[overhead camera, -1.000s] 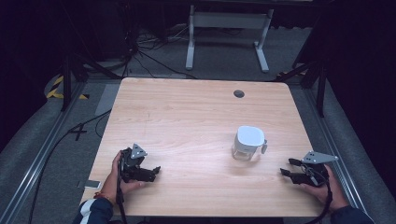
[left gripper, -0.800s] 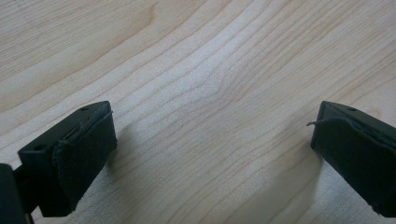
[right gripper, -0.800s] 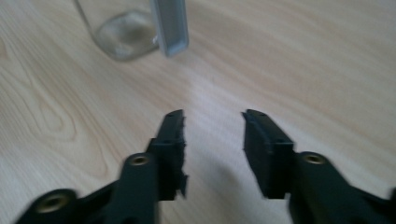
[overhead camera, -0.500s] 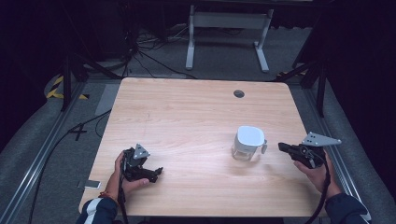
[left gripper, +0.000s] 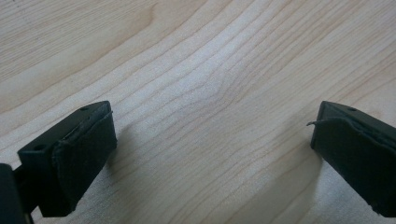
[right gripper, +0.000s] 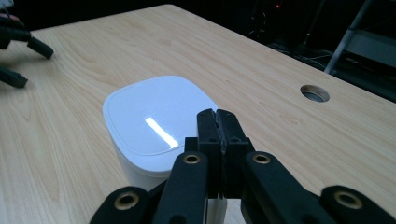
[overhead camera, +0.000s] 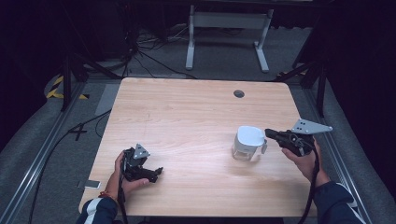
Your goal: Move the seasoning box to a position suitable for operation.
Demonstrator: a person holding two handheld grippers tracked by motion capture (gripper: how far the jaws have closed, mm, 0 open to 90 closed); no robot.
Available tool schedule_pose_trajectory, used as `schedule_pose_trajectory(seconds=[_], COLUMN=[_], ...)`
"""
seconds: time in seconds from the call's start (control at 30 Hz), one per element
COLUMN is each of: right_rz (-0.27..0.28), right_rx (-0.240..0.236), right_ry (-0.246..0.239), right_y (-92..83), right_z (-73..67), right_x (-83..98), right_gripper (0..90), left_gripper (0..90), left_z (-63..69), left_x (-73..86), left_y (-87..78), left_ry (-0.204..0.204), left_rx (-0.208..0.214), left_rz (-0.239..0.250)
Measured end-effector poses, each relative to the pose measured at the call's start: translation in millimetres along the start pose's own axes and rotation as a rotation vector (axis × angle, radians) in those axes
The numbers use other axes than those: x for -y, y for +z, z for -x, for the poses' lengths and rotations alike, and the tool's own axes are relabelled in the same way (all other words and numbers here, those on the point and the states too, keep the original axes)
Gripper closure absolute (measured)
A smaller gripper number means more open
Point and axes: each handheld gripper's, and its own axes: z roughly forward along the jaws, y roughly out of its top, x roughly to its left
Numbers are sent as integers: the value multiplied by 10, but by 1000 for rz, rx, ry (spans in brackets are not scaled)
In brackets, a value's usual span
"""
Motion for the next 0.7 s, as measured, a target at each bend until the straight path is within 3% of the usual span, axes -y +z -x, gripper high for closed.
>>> schedule_pose_trajectory(seconds=[0.13,0.47,0.7], right_rz=[-29,-14,-20], right_rx=[-4,-29,-5], right_ry=[-16,-2,-27], right_y=[69,79,71], right_z=[-35,-60,-85], right_x=[7,22,16], right_gripper=[897,898,899], left_gripper=[3,3,3], left_z=[0,0,0], left_x=[0,0,0], left_y=[0,0,0], left_ry=[0,0,0], left_rx=[0,0,0], left_rz=[0,0,0])
